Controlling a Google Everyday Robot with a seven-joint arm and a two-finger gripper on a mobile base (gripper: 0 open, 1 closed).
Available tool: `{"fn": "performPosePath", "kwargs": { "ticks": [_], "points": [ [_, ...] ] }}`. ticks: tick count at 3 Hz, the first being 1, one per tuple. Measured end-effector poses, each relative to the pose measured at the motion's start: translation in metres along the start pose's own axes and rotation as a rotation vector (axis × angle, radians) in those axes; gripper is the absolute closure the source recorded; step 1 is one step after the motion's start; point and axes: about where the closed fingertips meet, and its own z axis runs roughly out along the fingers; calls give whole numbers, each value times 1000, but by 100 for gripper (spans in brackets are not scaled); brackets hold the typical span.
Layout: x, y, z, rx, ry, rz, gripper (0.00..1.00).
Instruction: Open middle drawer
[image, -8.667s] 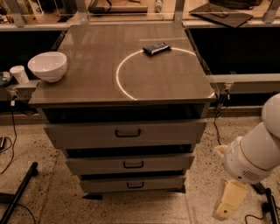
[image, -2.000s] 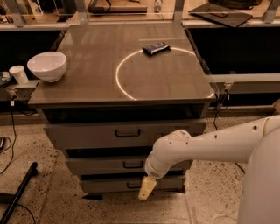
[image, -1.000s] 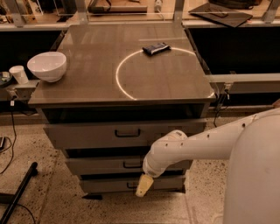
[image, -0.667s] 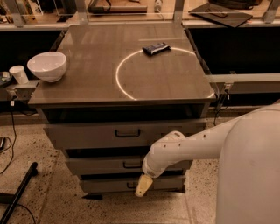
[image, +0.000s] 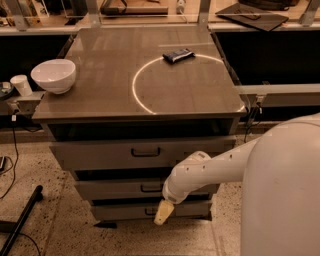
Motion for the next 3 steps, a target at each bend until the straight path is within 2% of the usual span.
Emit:
{"fn": "performPosePath", "kwargs": {
  "ticks": [1,2,3],
  "points": [
    [-5,-10,8,11,4,-2,0],
    [-17,-42,19,46,28,-7,0],
    [-17,-41,19,45,28,-8,0]
  ]
}}
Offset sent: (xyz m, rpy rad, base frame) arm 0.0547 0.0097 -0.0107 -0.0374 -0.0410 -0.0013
